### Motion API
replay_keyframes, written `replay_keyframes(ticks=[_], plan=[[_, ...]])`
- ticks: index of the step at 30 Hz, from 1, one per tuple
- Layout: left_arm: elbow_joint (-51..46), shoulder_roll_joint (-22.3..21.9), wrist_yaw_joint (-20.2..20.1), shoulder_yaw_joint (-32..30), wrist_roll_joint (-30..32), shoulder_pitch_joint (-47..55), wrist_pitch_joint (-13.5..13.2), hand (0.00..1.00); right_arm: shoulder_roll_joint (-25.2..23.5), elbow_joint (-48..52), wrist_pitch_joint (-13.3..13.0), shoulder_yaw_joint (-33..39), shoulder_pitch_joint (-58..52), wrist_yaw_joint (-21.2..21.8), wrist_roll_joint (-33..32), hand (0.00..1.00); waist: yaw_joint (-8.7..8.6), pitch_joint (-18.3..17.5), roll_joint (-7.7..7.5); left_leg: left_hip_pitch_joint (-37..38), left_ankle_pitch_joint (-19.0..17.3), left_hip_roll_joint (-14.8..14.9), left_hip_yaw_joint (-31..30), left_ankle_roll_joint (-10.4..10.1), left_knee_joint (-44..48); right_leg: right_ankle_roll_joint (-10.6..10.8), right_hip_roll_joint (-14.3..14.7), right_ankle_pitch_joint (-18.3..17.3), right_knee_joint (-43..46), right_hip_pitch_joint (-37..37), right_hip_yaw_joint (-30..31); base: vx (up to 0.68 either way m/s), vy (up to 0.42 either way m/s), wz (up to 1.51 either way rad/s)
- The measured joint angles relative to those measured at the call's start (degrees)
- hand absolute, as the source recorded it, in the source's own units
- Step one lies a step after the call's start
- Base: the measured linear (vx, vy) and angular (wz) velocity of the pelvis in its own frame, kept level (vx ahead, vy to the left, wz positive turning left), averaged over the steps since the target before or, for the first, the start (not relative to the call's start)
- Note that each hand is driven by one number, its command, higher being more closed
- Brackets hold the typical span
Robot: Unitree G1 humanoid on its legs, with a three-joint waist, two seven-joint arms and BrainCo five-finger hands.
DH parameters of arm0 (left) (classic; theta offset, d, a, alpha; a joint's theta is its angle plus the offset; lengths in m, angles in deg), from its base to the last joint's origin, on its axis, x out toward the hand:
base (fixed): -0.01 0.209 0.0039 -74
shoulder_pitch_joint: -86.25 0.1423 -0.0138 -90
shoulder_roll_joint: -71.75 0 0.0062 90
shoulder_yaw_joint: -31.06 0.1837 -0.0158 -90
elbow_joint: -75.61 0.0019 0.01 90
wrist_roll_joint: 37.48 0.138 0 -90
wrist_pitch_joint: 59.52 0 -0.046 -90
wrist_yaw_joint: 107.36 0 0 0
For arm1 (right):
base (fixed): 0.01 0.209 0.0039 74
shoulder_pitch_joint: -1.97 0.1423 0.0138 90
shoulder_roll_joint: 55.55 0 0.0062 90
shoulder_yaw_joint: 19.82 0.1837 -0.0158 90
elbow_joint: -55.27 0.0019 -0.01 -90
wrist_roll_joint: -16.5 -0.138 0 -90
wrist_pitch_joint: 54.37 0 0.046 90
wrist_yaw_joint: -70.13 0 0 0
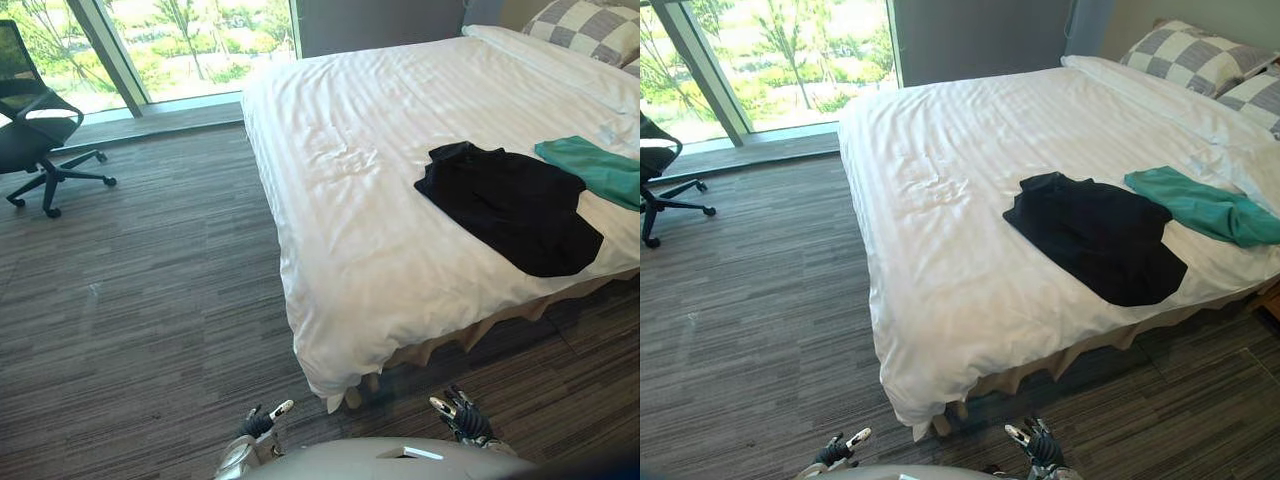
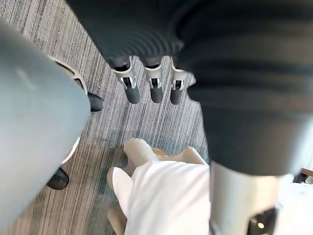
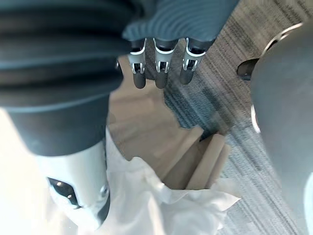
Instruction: Tidy the bed and pick cloth on bed and put in laundry
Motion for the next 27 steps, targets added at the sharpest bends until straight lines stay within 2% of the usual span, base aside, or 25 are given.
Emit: replay_keyframes(ticks=[2, 3, 4, 5, 6, 7, 8, 9, 10, 11, 13, 15, 16, 17, 18, 19, 20, 24, 25, 26, 27], plan=[[0.02, 0.48, -0.5, -0.04, 1.43, -0.09, -0.16, 0.0, 0.12, -0.57, -0.1, -0.59, 0.79, 0.0, 0.01, 0.0, -0.07, 0.74, -0.21, 0.05, -0.45, 0.31, 0.33, -0.15, 0.75, -0.01, 0.28, 0.0, 0.01, 0.07, 0.82, 0.03, 0.016, -0.16], [-0.01, 1.23, -0.98, -0.36, 1.97, -0.3, -0.57, 0.0, 0.05, -0.7, -0.18, -1.7, 1.47, -0.02, 0.0, 0.0, 0.29, 1.67, -0.92, -0.81, -1.58, 0.16, -0.2, 0.06, 4.08, -0.05, 0.06, 0.0, 0.01, 0.01, 2.97, 0.02, 0.022, -0.43], [0.0, 1.85, -1.06, -0.75, 2.06, -0.37, -0.86, 0.0, -0.02, -1.14, -0.24, -2.15, 2.13, -0.02, -0.01, 0.0, 0.5, 2.17, -1.56, -1.57, -2.0, 0.11, -1.31, 0.56, 6.64, -0.15, -0.08, 0.06, 0.06, -0.05, 4.05, 0.03, -0.021, -0.89], [-0.11, 2.16, -1.04, -2.54, 2.57, -0.36, -1.44, 0.0, 0.31, -1.36, -0.62, -3.14, 2.78, -0.04, -0.05, 0.0, 1.44, 2.48, -2.41, -3.47, -2.95, -0.04, -5.38, 1.92, 12.33, -0.5, -0.26, 0.49, 0.37, -0.51, 7.74, 0.02, -0.059, -1.49], [-0.14, 1.75, -0.96, -3.62, 3.62, -0.3, -2.49, 0.0, 1.14, -1.26, -0.79, -4.07, 3.41, -0.11, -0.1, 0.0, 2.62, 2.51, -1.91, -4.98, -4.68, 0.22, -8.41, 3.23, 17.83, -0.55, 0.14, 0.88, 0.81, -1.5, 12.19, 0.01, -0.074, -1.73], [-0.12, 1.6, -0.96, -3.72, 3.99, 0.04, -2.8, 0.0, 1.65, -0.98, -0.85, -4.7, 3.78, -0.09, -0.16, 0.0, 2.97, 2.72, -1.36, -5.74, -5.6, 0.58, -9.37, 3.47, 20.88, -0.43, 0.49, 0.81, 1.49, -2.07, 14.38, 0.01, -0.015, -1.92], [-0.11, 1.14, -0.96, -3.48, 4.42, 0.53, -3.07, 0.0, 2.38, 0.27, -1.06, -5.93, 3.81, -0.02, -0.24, 0.0, 2.99, 3.09, -0.02, -7.6, -7.44, 1.55, -10.16, 3.38, 26.89, -0.29, 1.21, 0.7, 2.76, -2.88, 17.85, 0.0, 0.058, -1.43], [-0.12, 1.03, -0.97, -3.15, 5.1, 0.59, -3.13, 0.0, 2.43, 0.76, -1.29, -6.24, 3.62, 0.01, -0.4, 0.0, 2.92, 3.26, 0.39, -8.57, -8.32, 2.12, -10.41, 2.93, 29.28, -0.14, 1.73, 0.84, 3.34, -3.37, 19.04, -0.01, 0.11, -1.45], [-0.12, 0.76, -1.06, -1.98, 5.95, 0.31, -3.54, 0.0, 2.68, 1.42, -1.48, -6.36, 3.17, -0.09, -1.27, 0.0, 2.47, 3.02, 1.63, -8.77, -9.91, 3.05, -10.58, 2.14, 31.31, -0.02, 2.5, 1.24, 4.59, -4.42, 20.77, -0.02, 0.162, -0.9], [-0.13, 0.4, -1.17, -0.65, 6.21, -0.73, -4.11, 0.0, 2.77, 2.2, -1.94, -6.47, 2.05, -0.21, -1.55, 0.0, 1.09, 3.02, 2.43, -8.43, -11.56, 3.37, -10.56, 1.52, 30.71, 0.41, 3.11, 1.08, 5.99, -5.78, 21.61, -0.02, 0.112, -0.69], [-0.14, -0.14, -1.32, 0.82, 6.05, -3.18, -4.51, 0.0, 2.27, 3.19, -2.6, -6.7, 1.11, -0.64, -2.97, 0.0, -0.04, 3.49, 2.4, -7.56, -13.07, 3.26, -8.97, 1.27, 28.51, 1.12, 3.47, 1.31, 9.09, -9.03, 22.55, -0.08, 0.156, -0.53], [-0.2, -0.23, -2.02, 1.25, 6.14, -5.93, -4.7, 0.0, 1.36, 3.39, -2.62, -6.94, 1.31, -1.05, -3.81, 0.0, -0.31, 4.93, 0.97, -6.39, -14.02, 2.78, -7.07, 1.65, 26.65, 1.7, 3.43, 1.52, 11.58, -11.11, 23.99, -0.14, 0.144, -0.57], [-0.29, -0.73, -2.53, 2.14, 6.15, -6.81, -4.7, 0.0, 0.69, 4.4, -2.66, -6.88, 1.2, -1.08, -4.64, 0.0, -0.73, 5.68, 0.91, -5.74, -15.26, 3.19, -5.23, 2.23, 25.27, 2.07, 3.23, 0.23, 12.49, -11.53, 23.09, -0.21, 0.129, -0.24], [-0.68, -1.32, -2.69, 2.67, 6.16, -6.96, -4.69, 0.0, -0.12, 5.5, -3.13, -6.24, 0.51, -1.13, -4.57, 0.0, -1.15, 5.65, 0.36, -4.57, -16.29, 3.72, -2.89, 2.73, 23.25, 0.68, 1.68, -0.98, 16.27, -12.78, 17.73, -0.21, 0.116, -0.24], [-0.78, -1.31, -2.69, 2.78, 6.14, -7.12, -4.62, 0.0, -0.38, 5.58, -3.34, -6.19, 0.38, -1.09, -4.56, 0.0, -0.93, 5.63, 0.03, -4.31, -16.16, 3.78, -1.91, 2.77, 23.15, -0.1, 0.68, -2.14, 20.24, -13.82, 15.2, -0.21, 0.117, -0.44], [-1.41, -1.34, -2.72, 2.61, 6.13, -5.8, -4.23, 0.0, -0.38, 5.78, -3.93, -6.36, -0.29, -1.09, -4.5, 0.0, -0.7, 5.47, 0.29, -3.37, -15.87, 4.49, -0.08, 2.63, 22.51, -0.86, -0.52, -4.46, 26.62, -14.61, 11.03, -0.11, 0.058, -0.83], [-2.17, -1.29, -2.71, 2.02, 6.12, -4.25, -3.9, 0.0, -0.4, 5.89, -4.61, -6.55, -0.57, -1.12, -4.51, 0.0, -0.47, 5.32, 0.51, -2.67, -15.48, 4.9, 2.1, 2.43, 21.72, -0.98, -1.8, -6.44, 30.75, -14.51, 8.42, -0.09, 0.043, -0.9], [-2.4, -0.17, -2.34, 2.0, 6.02, -2.2, -3.79, 0.0, -0.66, 5.83, -5.03, -6.88, -0.95, -1.57, -2.79, 0.0, -0.18, 4.19, -0.19, -2.65, -14.14, 5.01, 9.79, 1.17, 20.14, -0.09, -6.55, -12.12, 35.01, -14.13, 4.4, -0.03, -0.064, -1.12], [-2.32, 0.24, -2.24, 2.0, 5.59, -2.05, -3.8, 0.0, -0.93, 5.82, -5.03, -6.8, -0.88, -1.86, -2.18, 0.0, -0.12, 3.64, -1.05, -2.56, -13.99, 4.91, 11.12, 0.9, 20.22, 0.57, -6.76, -12.73, 33.91, -14.11, 4.24, 0.04, -0.157, -0.9], [-1.62, 0.57, -2.22, 2.01, 5.57, -2.09, -3.78, 0.0, -1.04, 5.84, -5.11, -6.57, -0.93, -2.22, -2.17, 0.0, -0.35, 3.62, -0.81, -1.93, -13.3, 4.42, 11.19, 0.73, 19.29, 0.06, -5.93, -12.95, 32.54, -13.9, 3.3, 0.0, -0.192, -0.96], [-0.56, 0.29, -2.21, 2.08, 5.13, -2.16, -3.84, 0.0, -0.79, 5.25, -5.17, -5.77, -1.02, -2.44, -2.04, 0.0, -0.39, 3.42, -0.57, -1.33, -12.19, 4.1, 10.67, 1.74, 16.98, -0.95, -4.5, -12.14, 30.56, -13.63, 3.31, -0.02, -0.16, -0.8]])
